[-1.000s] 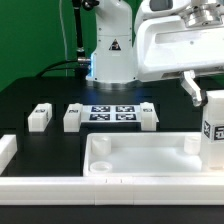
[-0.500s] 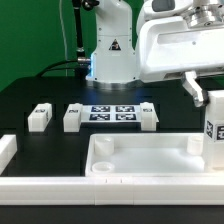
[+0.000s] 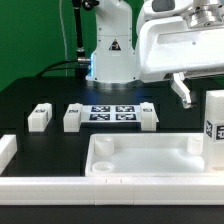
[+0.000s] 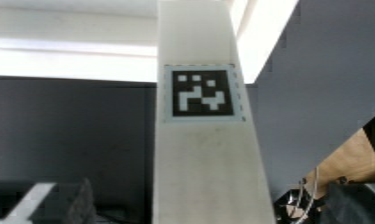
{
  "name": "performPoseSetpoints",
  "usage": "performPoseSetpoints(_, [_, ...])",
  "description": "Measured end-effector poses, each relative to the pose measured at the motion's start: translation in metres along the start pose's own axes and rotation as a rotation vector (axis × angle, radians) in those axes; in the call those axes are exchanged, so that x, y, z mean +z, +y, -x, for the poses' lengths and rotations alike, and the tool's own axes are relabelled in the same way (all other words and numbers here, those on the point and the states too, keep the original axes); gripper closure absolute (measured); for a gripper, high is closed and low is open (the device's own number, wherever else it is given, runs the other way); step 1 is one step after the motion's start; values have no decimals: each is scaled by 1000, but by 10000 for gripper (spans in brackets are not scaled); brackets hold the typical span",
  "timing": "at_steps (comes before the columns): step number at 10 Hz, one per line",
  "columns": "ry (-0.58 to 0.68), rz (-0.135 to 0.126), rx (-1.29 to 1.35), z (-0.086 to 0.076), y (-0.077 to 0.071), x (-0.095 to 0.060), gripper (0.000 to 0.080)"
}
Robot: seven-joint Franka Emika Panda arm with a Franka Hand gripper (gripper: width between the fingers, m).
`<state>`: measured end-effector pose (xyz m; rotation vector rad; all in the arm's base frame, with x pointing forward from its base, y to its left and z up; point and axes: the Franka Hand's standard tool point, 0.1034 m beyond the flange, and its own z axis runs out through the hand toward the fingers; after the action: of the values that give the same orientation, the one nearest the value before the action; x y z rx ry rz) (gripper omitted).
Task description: Assemble desk
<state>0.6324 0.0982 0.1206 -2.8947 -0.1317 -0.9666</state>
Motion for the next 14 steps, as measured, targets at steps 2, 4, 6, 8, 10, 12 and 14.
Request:
performPoseSetpoints(2, [0, 0, 0, 0, 0, 0, 150])
performPoseSetpoints(4, [-14, -2, 1, 1, 0, 1, 150])
performPoseSetpoints(6, [-74, -12, 17, -12, -2, -4, 150])
performPoseSetpoints(8, [-171, -24, 20, -1, -2, 2, 150])
performPoseSetpoints(10, [-313, -40, 33, -14, 5, 4, 150])
performPoseSetpoints(12, [-412, -48, 40, -3, 9, 8, 150])
performPoseSetpoints(14, [-527, -68, 50, -6, 9, 10, 150])
